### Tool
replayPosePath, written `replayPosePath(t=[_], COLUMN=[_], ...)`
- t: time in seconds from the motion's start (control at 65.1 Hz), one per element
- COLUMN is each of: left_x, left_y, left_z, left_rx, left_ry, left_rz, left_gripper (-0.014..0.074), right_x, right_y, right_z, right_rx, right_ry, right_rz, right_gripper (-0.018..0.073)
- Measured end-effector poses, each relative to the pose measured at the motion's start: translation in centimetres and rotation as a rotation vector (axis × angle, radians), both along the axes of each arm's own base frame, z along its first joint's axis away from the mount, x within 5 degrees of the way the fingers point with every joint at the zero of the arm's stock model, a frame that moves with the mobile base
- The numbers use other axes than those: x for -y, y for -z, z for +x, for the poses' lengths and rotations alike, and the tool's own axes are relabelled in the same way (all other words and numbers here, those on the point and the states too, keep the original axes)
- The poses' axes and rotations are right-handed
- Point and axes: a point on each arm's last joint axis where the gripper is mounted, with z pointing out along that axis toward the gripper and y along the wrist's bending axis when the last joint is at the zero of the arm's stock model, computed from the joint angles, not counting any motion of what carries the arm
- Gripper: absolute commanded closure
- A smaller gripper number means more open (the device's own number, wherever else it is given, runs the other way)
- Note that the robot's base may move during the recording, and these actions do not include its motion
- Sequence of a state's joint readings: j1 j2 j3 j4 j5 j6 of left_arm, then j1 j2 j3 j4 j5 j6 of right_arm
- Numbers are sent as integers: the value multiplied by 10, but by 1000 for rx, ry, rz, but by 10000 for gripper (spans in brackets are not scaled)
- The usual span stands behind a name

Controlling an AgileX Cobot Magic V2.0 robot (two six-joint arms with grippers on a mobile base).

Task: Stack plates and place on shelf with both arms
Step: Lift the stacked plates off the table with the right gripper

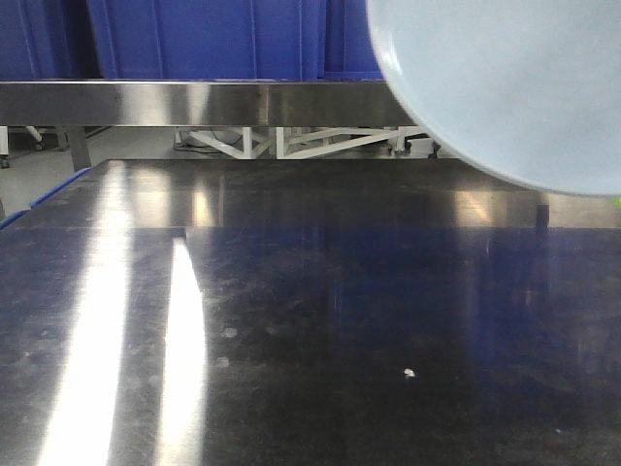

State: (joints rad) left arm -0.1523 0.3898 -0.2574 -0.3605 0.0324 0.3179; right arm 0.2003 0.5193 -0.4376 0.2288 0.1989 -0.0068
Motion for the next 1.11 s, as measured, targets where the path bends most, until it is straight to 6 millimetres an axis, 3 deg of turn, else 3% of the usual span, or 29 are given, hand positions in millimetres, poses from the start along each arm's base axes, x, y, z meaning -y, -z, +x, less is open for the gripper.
replayPosePath(t=[0.261,1.106], left_x=[0,0], left_y=[0,0], left_z=[0,0], left_rx=[0,0], left_ry=[0,0], left_rz=[0,0], left_gripper=[514,514], right_x=[5,5], right_y=[10,9], right_z=[-26,-28], right_rx=[59,71], right_ry=[-6,-6], right_rz=[12,14], right_gripper=[511,511])
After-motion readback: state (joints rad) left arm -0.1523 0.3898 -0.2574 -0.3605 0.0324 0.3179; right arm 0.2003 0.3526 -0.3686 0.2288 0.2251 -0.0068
